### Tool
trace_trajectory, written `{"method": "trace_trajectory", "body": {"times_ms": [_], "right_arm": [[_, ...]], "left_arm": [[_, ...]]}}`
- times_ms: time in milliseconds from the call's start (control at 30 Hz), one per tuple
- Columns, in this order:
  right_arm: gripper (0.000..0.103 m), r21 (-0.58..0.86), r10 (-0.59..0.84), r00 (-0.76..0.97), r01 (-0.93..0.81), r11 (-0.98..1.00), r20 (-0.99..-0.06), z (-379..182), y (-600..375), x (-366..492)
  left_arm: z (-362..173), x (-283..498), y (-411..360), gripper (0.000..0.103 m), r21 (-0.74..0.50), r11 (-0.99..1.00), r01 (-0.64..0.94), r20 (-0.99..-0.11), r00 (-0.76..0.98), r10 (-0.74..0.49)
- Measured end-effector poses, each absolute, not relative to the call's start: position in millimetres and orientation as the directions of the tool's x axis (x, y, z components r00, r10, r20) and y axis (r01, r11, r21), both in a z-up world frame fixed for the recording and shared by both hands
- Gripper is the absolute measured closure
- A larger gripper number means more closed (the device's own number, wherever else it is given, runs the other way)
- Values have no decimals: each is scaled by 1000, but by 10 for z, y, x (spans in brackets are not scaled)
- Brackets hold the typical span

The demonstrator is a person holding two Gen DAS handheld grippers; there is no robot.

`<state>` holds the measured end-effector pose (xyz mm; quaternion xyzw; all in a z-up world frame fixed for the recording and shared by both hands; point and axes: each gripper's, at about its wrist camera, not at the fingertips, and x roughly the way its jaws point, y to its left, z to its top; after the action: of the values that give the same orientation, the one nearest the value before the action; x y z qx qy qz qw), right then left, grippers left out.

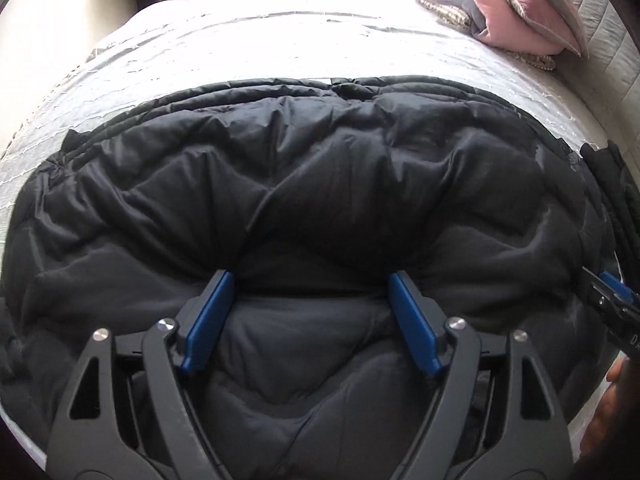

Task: Fold large clothes

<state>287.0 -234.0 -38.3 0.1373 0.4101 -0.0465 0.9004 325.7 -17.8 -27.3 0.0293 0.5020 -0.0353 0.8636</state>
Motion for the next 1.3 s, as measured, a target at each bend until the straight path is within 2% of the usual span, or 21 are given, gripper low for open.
{"method": "trace_trajectory", "body": {"times_ms": [267, 433, 733, 900, 1067, 1167, 1300], "right_arm": [[10, 256, 53, 693, 193, 947, -719, -271, -2356, 2768], [10, 284, 63, 694, 209, 936, -717, -270, -2474, 2785], [10, 257, 54, 658, 215, 942, -751, -347, -2478, 2874], [10, 258, 57, 650, 219, 941, -758, -392, -2502, 2915], [10, 259, 55, 647, 226, 939, -761, -405, -2496, 2922], [10, 257, 51, 647, 227, 939, -760, -400, -2480, 2907], [10, 257, 51, 648, 227, 939, -760, -409, -2484, 2901]], "left_arm": [[20, 3650, -296, 23, 26, 997, 75, -856, 517, -16], [-288, 3994, -402, 22, 111, 991, 72, -891, 450, 67], [-404, 4055, -370, 21, 89, 994, 56, -901, 431, 56], [-186, 3918, -287, 26, 107, 993, 47, -889, 451, 74], [153, 3234, -384, 26, 110, 983, 147, -843, 537, 14], [112, 2872, -408, 26, 98, 975, 199, -851, 525, -21], [-240, 2771, -443, 25, 155, 963, 218, -871, 490, 29]]}}
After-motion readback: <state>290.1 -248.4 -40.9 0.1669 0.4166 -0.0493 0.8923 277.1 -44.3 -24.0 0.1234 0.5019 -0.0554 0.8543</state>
